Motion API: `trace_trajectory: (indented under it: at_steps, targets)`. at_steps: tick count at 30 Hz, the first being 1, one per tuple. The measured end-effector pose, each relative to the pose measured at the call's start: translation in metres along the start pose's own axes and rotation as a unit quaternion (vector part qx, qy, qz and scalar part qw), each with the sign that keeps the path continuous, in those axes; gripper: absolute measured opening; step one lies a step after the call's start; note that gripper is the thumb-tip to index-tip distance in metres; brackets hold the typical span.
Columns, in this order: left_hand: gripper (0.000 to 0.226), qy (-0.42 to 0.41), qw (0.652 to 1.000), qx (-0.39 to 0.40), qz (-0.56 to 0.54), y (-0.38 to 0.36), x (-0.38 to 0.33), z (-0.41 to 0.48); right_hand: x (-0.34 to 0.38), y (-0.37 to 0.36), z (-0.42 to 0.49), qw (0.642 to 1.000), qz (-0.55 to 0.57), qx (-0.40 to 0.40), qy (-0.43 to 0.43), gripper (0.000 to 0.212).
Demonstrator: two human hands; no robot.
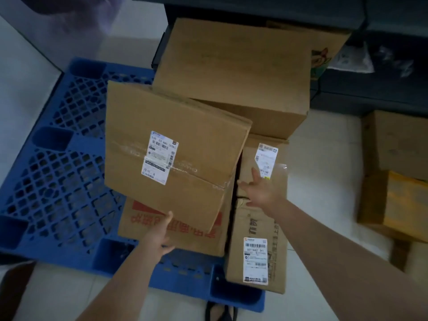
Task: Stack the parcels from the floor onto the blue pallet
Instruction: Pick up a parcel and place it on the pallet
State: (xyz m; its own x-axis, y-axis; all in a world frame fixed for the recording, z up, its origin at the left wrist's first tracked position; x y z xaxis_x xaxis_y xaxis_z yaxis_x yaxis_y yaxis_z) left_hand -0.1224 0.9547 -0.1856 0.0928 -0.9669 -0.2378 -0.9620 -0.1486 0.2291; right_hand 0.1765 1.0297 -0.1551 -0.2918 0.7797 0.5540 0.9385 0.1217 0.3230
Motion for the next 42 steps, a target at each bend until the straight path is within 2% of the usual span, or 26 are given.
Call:
trace_trajectory:
  at_steps: [4, 6, 8, 11, 13, 15, 17, 19, 21, 23, 27, 31, 34, 36, 39, 42]
  targets:
    - [0.088, -0.025, 0.992, 0.003, -0.122, 0.0, -0.016, 0.027, 0.006, -0.021, 0.008, 0.987, 0.158, 0.042, -0.004, 0.074]
    - [0.104, -0.017, 0.98, 0.029, -0.196, -0.015, -0.028, 0.037, 0.016, -0.022, 0.015, 0.97, 0.237, 0.052, 0.016, 0.075]
    - [0.109, -0.011, 0.965, 0.061, -0.255, -0.032, -0.039, 0.042, 0.024, -0.028, 0.018, 0.954, 0.287, 0.083, 0.024, 0.081]
    - [0.093, -0.016, 0.945, 0.065, -0.321, -0.046, -0.043, 0.051, 0.031, -0.049, 0.017, 0.962, 0.24, 0.126, 0.023, 0.092]
    - [0.073, -0.021, 0.944, 0.061, -0.324, -0.052, -0.04, 0.053, 0.032, -0.057, 0.021, 0.973, 0.207, 0.101, 0.023, 0.094]
    - [0.054, -0.024, 0.952, 0.065, -0.298, -0.06, -0.04, 0.049, 0.029, -0.056, 0.027, 0.978, 0.203, 0.043, 0.014, 0.083]
    - [0.048, -0.027, 0.954, 0.059, -0.291, -0.063, -0.042, 0.043, 0.023, -0.059, 0.029, 0.984, 0.176, 0.022, 0.004, 0.069]
    - [0.051, -0.04, 0.954, 0.042, -0.294, -0.063, -0.045, 0.039, 0.01, -0.067, 0.026, 0.989, 0.139, 0.034, -0.034, 0.055]
    - [0.067, -0.059, 0.953, 0.018, -0.297, -0.062, -0.047, 0.037, -0.007, -0.072, 0.025, 0.984, 0.155, 0.038, -0.085, 0.045]
    - [0.078, -0.076, 0.954, 0.005, -0.291, -0.063, -0.048, 0.032, -0.015, -0.075, 0.026, 0.974, 0.203, 0.025, -0.098, 0.044]
    - [0.086, -0.076, 0.954, 0.006, -0.292, -0.065, -0.046, 0.029, -0.022, -0.071, 0.03, 0.979, 0.182, -0.025, -0.089, 0.044]
    - [0.08, -0.072, 0.954, 0.012, -0.29, -0.069, -0.038, 0.027, -0.024, -0.07, 0.026, 0.983, 0.147, -0.062, -0.09, 0.041]
    - [0.081, -0.069, 0.949, 0.004, -0.306, -0.07, -0.036, 0.029, -0.03, -0.061, 0.021, 0.985, 0.107, -0.106, -0.088, 0.017]
    - [0.08, -0.071, 0.95, 0.002, -0.302, -0.071, -0.036, 0.03, -0.037, -0.057, 0.021, 0.984, 0.092, -0.124, -0.09, 0.032]
    - [0.071, -0.076, 0.952, 0.007, -0.297, -0.075, -0.034, 0.027, -0.041, -0.057, 0.018, 0.984, 0.08, -0.126, -0.093, 0.022]
    - [0.065, -0.066, 0.947, -0.005, -0.315, -0.082, -0.027, 0.022, -0.041, -0.057, 0.016, 0.987, 0.06, -0.119, -0.093, 0.027]
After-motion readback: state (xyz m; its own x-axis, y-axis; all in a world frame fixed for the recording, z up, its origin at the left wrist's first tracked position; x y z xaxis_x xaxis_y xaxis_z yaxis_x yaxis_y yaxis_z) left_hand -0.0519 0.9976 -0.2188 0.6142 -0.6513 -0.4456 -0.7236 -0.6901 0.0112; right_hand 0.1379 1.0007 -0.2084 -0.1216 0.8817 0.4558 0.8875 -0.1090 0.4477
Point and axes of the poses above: each hand's wrist, its own z-axis towards the middle knuckle, its own y-axis out of the back of the hand, x = y × z, the point moved 10 cm from there along z, towards the middle knuckle
